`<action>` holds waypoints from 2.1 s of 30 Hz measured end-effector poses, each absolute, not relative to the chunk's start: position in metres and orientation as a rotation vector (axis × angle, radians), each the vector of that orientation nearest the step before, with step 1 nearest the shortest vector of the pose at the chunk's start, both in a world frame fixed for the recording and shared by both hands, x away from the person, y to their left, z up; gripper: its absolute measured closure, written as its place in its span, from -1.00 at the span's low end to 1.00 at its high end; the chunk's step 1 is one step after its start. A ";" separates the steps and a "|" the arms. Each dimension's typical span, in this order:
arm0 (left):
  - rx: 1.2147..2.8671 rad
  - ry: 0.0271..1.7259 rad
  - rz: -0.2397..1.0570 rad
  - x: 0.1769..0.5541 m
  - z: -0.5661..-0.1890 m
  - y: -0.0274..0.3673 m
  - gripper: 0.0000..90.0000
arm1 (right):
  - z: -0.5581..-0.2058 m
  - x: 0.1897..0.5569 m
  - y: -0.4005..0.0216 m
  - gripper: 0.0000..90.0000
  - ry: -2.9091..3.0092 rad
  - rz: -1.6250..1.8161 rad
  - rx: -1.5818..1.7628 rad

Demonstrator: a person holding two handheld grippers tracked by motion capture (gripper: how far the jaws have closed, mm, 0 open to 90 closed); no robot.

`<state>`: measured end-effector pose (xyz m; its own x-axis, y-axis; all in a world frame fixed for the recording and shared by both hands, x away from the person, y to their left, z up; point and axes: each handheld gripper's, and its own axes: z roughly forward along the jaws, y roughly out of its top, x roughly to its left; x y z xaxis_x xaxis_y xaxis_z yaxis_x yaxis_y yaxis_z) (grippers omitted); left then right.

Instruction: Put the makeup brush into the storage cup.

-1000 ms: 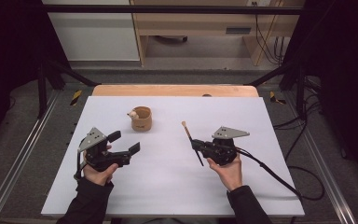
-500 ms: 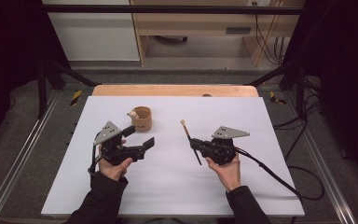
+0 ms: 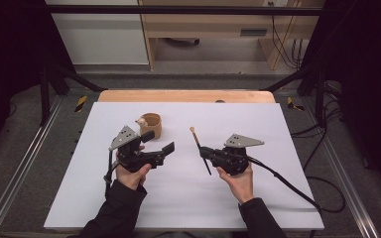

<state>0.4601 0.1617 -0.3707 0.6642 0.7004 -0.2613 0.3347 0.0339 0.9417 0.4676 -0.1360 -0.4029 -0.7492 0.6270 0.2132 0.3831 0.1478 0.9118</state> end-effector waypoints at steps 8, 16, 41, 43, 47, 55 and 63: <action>1.556 0.869 0.324 0.463 -0.371 0.152 -0.79 | -0.402 0.467 -0.130 0.86 2.205 1.657 0.972; 1.551 0.859 0.296 0.464 -0.371 0.139 -0.77 | -0.401 0.465 -0.126 0.86 2.197 1.676 0.956; 1.512 0.928 0.211 0.469 -0.383 0.119 -0.30 | -0.405 0.463 -0.121 0.86 2.191 1.725 0.942; 1.512 0.933 0.203 0.469 -0.384 0.118 -0.24 | -0.405 0.463 -0.120 0.86 2.189 1.727 0.942; 1.508 0.940 0.196 0.469 -0.386 0.116 -0.13 | -0.406 0.462 -0.120 0.86 2.193 1.729 0.940; 1.513 0.939 0.162 0.469 -0.388 0.111 0.12 | -0.406 0.461 -0.119 0.86 2.184 1.737 0.932; 1.516 0.941 0.146 0.469 -0.390 0.107 0.38 | -0.406 0.461 -0.119 0.86 2.180 1.739 0.934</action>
